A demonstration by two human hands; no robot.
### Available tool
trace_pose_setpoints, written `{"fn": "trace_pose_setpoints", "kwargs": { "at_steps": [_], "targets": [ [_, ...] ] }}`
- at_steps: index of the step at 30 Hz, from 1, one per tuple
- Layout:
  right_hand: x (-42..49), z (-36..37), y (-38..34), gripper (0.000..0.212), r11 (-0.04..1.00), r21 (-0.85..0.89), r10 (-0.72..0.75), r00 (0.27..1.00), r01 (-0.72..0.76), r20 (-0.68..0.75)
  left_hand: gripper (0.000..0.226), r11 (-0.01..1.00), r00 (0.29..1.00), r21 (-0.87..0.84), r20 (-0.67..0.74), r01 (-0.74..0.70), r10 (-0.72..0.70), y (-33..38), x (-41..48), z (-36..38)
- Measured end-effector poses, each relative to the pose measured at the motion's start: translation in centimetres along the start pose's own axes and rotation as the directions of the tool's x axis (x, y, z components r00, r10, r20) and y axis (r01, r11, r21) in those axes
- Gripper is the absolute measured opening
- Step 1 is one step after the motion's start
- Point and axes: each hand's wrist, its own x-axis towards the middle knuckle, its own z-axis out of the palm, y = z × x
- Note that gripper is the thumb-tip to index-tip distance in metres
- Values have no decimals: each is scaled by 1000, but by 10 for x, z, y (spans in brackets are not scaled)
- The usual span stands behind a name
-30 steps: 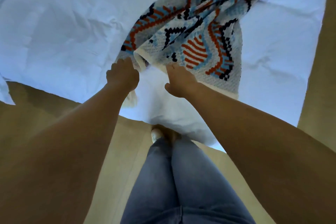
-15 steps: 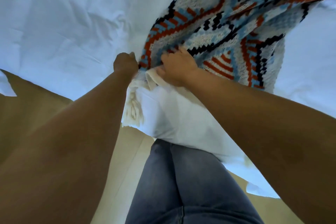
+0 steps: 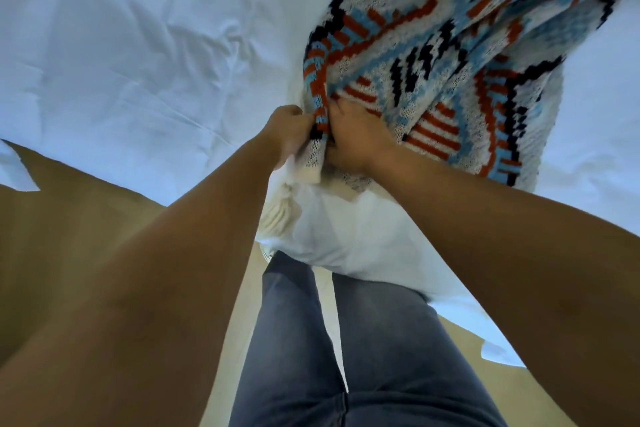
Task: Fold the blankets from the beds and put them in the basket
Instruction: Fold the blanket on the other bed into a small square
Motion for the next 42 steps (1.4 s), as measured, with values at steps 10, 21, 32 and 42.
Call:
{"fn": "trace_pose_setpoints", "kwargs": {
  "at_steps": [10, 21, 32, 42],
  "targets": [
    [17, 21, -92, 79, 996, -70, -58, 998, 56, -32, 7, 859, 778, 402, -409, -316, 478, -11, -26, -117],
    [114, 68, -228, 88, 999, -32, 16, 1000, -17, -24, 27, 621, 719, 720, -250, -309, 648, -63, 29, -300],
    [158, 107, -227, 76, 991, -104, 66, 989, -80, -129, 39, 818, 853, 441, -189, -369, 487, -121, 74, -274],
    [164, 106, -260, 48, 989, -82, 106, 975, -124, -197, 12, 803, 830, 593, -419, -57, 369, -133, 70, -367]
  ]
}}
